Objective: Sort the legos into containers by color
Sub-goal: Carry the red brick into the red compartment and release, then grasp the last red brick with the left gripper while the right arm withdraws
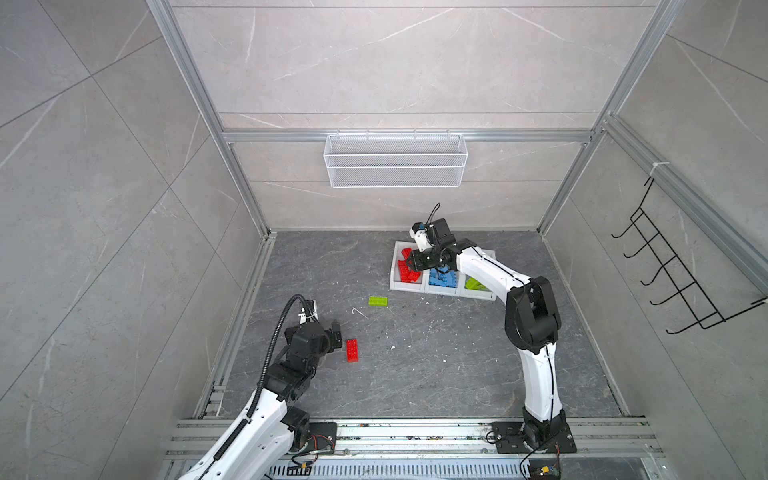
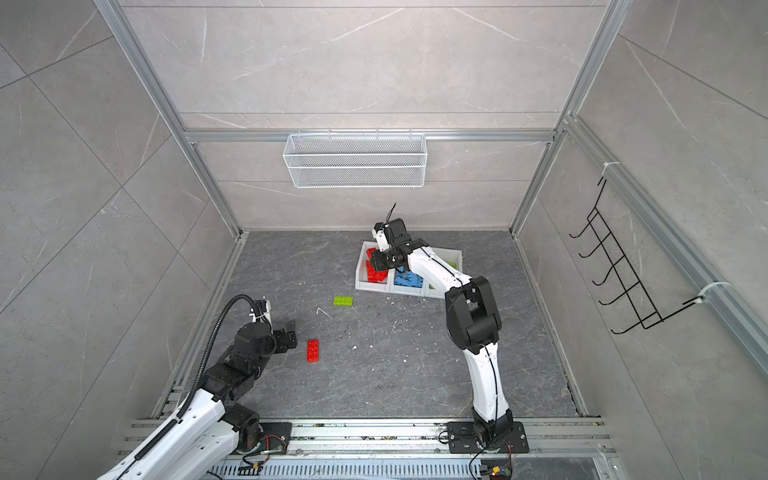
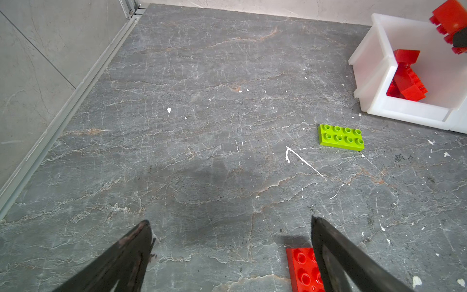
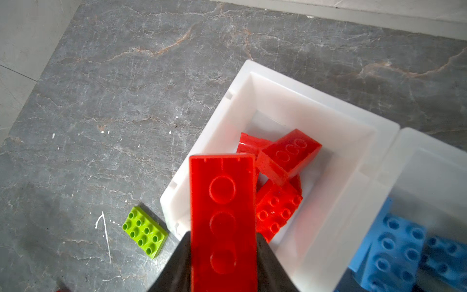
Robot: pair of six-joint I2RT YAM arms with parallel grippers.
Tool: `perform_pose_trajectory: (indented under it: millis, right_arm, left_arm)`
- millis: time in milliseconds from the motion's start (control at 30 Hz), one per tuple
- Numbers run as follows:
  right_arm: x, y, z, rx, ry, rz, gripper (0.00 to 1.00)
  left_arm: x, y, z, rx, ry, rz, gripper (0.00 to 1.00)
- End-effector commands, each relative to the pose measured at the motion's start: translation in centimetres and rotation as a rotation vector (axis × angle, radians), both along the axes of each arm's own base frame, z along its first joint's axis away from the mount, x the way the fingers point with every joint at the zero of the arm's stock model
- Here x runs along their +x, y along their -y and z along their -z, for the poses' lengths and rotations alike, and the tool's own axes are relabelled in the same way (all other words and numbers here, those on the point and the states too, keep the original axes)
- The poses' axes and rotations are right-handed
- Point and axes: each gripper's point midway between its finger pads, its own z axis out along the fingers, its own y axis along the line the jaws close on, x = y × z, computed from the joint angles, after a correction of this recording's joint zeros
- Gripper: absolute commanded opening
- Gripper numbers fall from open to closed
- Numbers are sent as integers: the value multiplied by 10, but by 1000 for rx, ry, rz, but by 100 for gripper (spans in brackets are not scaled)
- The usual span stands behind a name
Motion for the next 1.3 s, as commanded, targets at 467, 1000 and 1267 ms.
perform_pose_trajectory:
  millis: [467,1000,1267]
  right_arm:
    - [-50,23,-120,236,233,-28,68]
    - [-193,125,-159,384,429,141,73]
    - [-202,121,-144,366,378,95,73]
  left_arm:
    - [6,0,-19,-69,30,-43,99]
    - [-18,96,41,-146,-394,12,86]
    - [-18,94,68,-91,-454,-30,86]
